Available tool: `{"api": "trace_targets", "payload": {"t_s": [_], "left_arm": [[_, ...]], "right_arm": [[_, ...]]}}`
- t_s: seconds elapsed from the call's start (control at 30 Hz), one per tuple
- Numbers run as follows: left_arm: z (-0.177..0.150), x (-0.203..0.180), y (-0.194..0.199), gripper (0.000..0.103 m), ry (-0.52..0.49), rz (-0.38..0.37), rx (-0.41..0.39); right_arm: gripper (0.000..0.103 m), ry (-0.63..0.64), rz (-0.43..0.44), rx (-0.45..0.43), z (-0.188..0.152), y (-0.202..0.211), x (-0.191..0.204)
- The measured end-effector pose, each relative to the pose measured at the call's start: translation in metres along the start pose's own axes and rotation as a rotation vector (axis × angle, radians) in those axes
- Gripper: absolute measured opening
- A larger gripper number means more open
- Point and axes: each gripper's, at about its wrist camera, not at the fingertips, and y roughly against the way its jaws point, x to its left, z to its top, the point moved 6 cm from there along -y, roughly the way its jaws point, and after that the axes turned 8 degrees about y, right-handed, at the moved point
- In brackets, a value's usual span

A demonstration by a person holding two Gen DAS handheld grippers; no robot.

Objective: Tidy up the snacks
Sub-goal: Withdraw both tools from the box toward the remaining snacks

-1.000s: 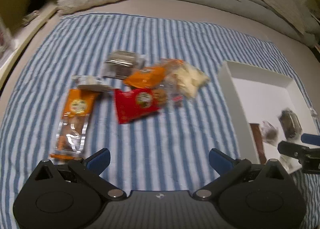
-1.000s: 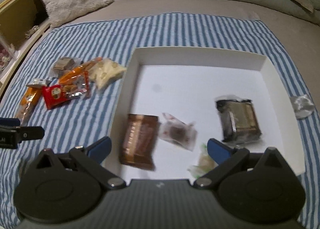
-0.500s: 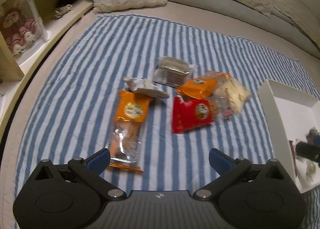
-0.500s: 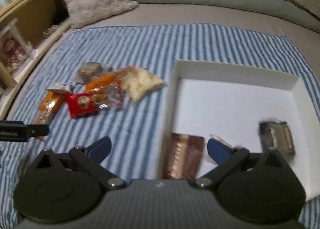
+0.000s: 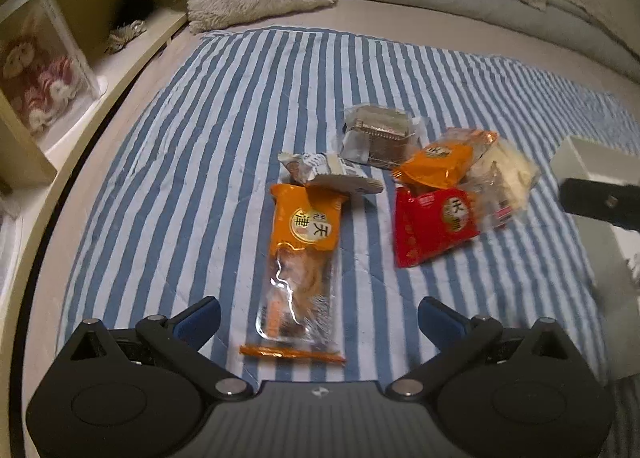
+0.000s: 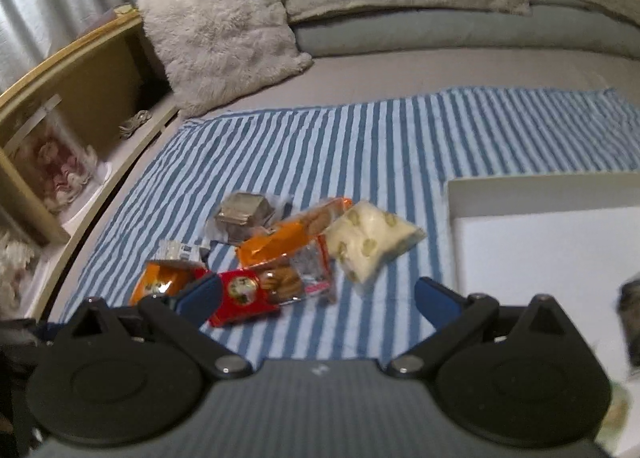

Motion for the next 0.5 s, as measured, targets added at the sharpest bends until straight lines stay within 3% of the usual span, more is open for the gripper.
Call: {"api": "trace_targets", "payload": {"t_s": [0.17, 0.3, 0.5], "left_arm": [[0.0, -0.002, -0.012, 0.103, -0.035, 0.001, 0.027], [-0.001, -0.002, -0.022, 0.103, -0.052, 0.006, 0.052], [-0.001, 0.001, -0.027, 0.103, -0.088, 0.023, 0.025]], "right_arm": [[0.103, -0.132, 0.014, 0.065, -0.003, -0.031, 0.01], [0.103, -0.315, 0.044, 0.106, -0.01, -0.052, 0.013], [0.099, -0.628, 0.129, 0.141, -0.019, -0.083, 0.013]]}}
